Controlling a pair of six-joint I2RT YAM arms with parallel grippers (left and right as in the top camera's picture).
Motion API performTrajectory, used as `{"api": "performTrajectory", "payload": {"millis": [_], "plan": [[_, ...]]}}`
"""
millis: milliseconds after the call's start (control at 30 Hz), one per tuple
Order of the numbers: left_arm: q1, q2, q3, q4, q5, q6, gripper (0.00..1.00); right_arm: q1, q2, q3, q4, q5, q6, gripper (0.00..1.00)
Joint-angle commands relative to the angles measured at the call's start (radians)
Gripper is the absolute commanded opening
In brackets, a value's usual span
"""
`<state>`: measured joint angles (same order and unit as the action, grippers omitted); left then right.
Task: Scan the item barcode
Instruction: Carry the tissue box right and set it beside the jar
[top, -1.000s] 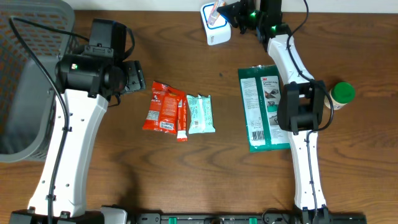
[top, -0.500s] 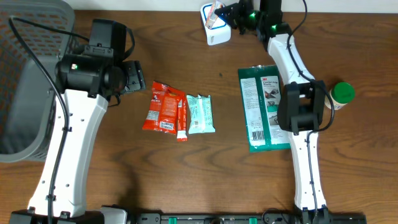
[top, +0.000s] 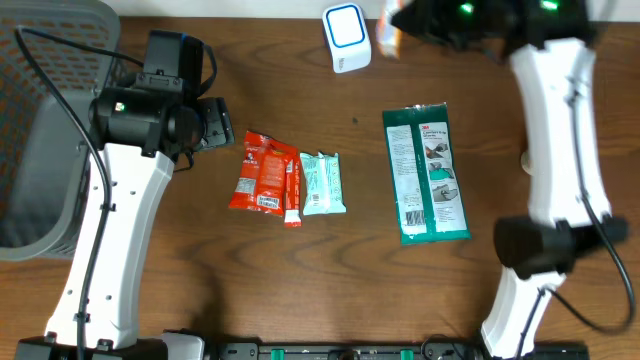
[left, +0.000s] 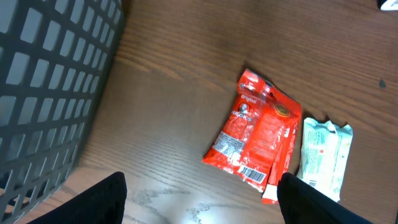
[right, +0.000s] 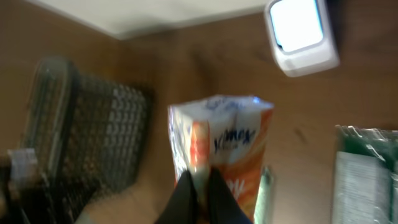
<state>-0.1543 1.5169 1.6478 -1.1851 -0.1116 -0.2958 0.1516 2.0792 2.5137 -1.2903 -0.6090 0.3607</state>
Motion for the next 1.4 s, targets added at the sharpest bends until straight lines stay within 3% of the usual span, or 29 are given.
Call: {"api": "performTrajectory", "payload": {"millis": [0,167,400,833,1133,1367], "plan": [[0.002,-0.001,-0.004,-0.003,-0.012,-0.013,0.78,-0.009,-0.007,-0.012,-0.159,0.268,-0.211,0.01],[0.002,-0.001,-0.004,-0.003,-0.012,-0.013,0.78,-0.008,0.001,-0.039,-0.352,0.555,-0.220,0.01],[0.002,-0.001,-0.004,-0.003,-0.012,-0.013,0.78,-0.008,0.001,-0.240,-0.322,0.698,-0.220,0.01],[0.002,-0.001,-0.004,-0.003,-0.012,-0.013,0.78,-0.011,0.001,-0.717,-0.033,0.929,-0.221,0.01],[0.002,-0.001,-0.004,-0.003,-0.012,-0.013,0.78,-0.029,0.001,-0.929,0.147,1.080,-0.221,0.01],[0.002,-0.001,-0.004,-0.003,-0.012,-0.013,0.78,-0.079,0.001,-1.051,0.309,1.107,-0.360,0.01]]}}
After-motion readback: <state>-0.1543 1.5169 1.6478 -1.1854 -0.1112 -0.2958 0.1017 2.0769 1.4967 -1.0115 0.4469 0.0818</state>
